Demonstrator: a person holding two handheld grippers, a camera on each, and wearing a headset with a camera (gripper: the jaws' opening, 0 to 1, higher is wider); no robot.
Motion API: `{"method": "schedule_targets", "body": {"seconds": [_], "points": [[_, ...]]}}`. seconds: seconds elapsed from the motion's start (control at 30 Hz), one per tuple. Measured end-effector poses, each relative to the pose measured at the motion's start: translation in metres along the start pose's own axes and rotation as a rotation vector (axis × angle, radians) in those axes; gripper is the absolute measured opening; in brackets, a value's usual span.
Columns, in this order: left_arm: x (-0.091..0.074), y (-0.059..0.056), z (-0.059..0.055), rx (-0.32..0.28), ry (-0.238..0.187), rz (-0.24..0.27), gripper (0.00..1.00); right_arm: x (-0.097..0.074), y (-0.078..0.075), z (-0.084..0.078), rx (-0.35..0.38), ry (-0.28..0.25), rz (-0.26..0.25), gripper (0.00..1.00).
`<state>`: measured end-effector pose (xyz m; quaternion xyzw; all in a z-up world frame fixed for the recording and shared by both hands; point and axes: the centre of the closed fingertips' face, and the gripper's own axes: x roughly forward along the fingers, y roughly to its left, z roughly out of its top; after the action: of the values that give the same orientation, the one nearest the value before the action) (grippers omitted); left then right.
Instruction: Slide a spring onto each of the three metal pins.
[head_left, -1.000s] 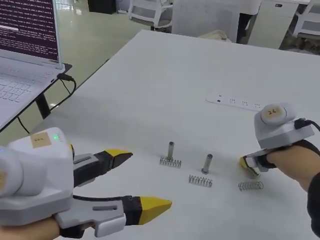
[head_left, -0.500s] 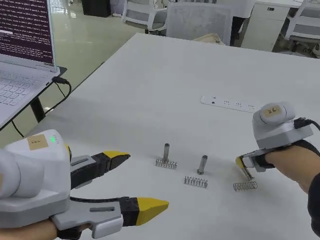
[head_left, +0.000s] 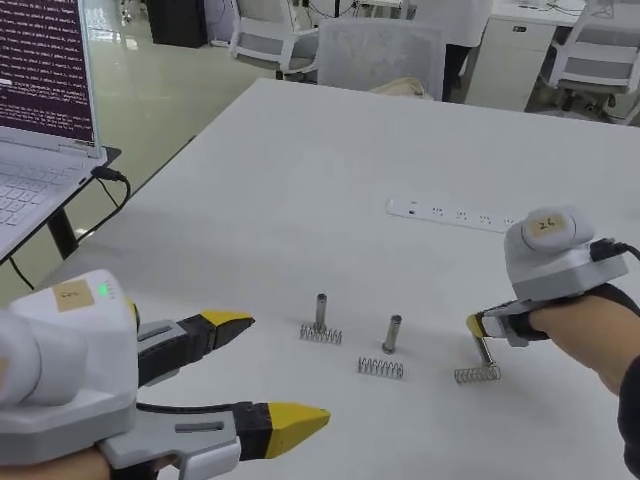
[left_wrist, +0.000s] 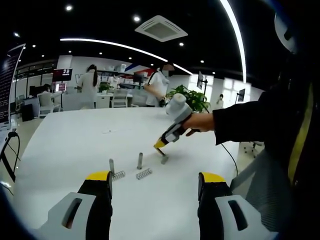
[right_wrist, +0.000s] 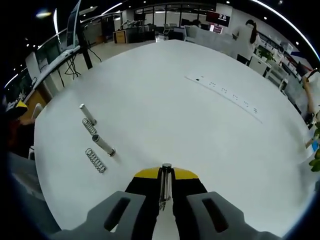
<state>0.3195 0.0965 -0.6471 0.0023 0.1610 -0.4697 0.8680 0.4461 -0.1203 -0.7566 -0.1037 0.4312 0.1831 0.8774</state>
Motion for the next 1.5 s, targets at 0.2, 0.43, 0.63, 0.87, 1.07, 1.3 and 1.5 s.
{"method": "schedule_targets", "body": {"seconds": [0.2,0.43,0.63,0.87,1.07,1.3,1.5], "points": [[0.0,-0.002,0.0,0.01,0.003,-0.004,0.66,-0.004,0.003,0.0,0.002,-0.018,0.0,0.05],[0.001,-0.005,0.001,0.017,0.003,-0.011,0.66,-0.016,0.006,-0.004,0.014,-0.044,-0.002,0.05],[0.001,-0.007,0.001,0.022,0.004,-0.015,0.66,-0.022,0.007,-0.007,0.019,-0.056,-0.006,0.05],[0.002,-0.01,0.002,0.03,0.006,-0.024,0.66,-0.028,0.006,-0.012,0.03,-0.068,-0.01,0.06],[0.002,-0.011,0.001,0.035,0.007,-0.027,0.66,-0.031,0.005,-0.015,0.033,-0.074,-0.014,0.06],[0.002,-0.011,0.002,0.037,0.006,-0.031,0.65,-0.033,0.006,-0.019,0.035,-0.077,-0.018,0.06],[0.002,-0.013,0.002,0.04,0.006,-0.034,0.66,-0.034,0.006,-0.023,0.038,-0.078,-0.021,0.06]]}}
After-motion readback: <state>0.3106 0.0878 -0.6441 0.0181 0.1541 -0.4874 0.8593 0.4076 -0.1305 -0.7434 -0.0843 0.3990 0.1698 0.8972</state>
